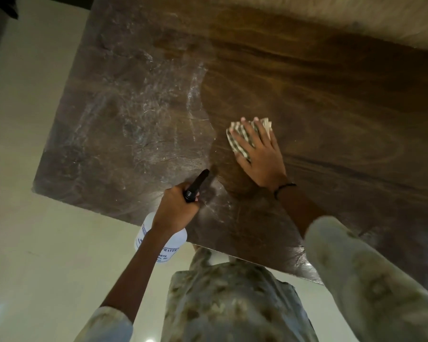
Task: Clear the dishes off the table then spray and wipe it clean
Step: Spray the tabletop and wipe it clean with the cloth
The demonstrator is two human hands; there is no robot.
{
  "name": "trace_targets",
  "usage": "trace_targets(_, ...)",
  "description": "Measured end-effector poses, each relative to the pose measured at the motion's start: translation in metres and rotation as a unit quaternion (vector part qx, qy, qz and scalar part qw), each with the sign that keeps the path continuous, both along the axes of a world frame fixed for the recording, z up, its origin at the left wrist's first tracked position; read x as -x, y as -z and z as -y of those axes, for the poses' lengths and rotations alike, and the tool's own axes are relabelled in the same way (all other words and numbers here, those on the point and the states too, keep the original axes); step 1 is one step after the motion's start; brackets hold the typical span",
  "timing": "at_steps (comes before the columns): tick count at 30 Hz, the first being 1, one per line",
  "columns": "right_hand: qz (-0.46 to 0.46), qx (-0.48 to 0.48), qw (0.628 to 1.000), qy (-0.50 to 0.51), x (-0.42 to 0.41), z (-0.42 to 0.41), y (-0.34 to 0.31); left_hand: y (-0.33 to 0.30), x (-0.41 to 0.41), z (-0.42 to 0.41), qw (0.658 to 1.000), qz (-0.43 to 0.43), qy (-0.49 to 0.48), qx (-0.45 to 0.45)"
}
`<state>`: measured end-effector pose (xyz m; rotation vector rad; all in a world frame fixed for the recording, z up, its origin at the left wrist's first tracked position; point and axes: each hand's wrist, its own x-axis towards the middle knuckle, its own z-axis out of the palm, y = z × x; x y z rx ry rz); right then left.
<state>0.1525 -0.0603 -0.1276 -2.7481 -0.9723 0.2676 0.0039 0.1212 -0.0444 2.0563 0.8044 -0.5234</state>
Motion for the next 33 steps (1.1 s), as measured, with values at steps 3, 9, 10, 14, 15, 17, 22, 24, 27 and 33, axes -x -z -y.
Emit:
trace_targets(3, -0.003, -0.015, 1.000, 0.023, 0.007, -0.057, 0.006, 0.004, 0.006, -0.006, 1.000, 0.001, 0.009, 0.004)
trace_targets(9, -0.006, -0.014, 0.990, -0.143, 0.097, -0.029, 0.001, 0.005, 0.022, -0.016, 0.999, 0.001, 0.043, 0.022)
trace_targets(10, -0.011, -0.008, 0.988, -0.153, 0.102, -0.010, 0.000, 0.005, 0.024, -0.017, 0.998, -0.002, 0.050, 0.029)
trace_targets(14, 0.002, 0.035, 0.997, -0.063, 0.071, 0.030, -0.001, 0.007, 0.031, -0.022, 0.997, -0.020, 0.062, 0.036)
trace_targets(15, 0.001, 0.035, 0.999, -0.024, 0.061, 0.024, -0.001, 0.008, 0.034, -0.023, 0.997, -0.024, 0.066, 0.034)
trace_targets(17, 0.000, 0.019, 0.998, 0.052, 0.050, -0.002, -0.001, 0.010, 0.040, -0.025, 0.996, -0.034, 0.076, 0.031)
trace_targets(22, -0.002, -0.008, 0.998, 0.060, 0.073, -0.069, 0.006, 0.011, 0.057, -0.026, 0.995, -0.057, 0.080, 0.027)
trace_targets(24, 0.006, 0.006, 1.000, -0.018, 0.103, -0.071, 0.006, 0.009, 0.063, -0.026, 0.995, -0.052, 0.082, 0.032)
trace_targets(27, 0.002, 0.000, 0.994, -0.109, 0.132, -0.033, 0.002, 0.005, 0.071, -0.023, 0.994, -0.041, 0.097, 0.037)
trace_targets(33, -0.015, 0.022, 0.997, 0.075, 0.109, 0.062, -0.003, 0.009, 0.086, -0.001, 0.985, -0.073, 0.139, 0.065)
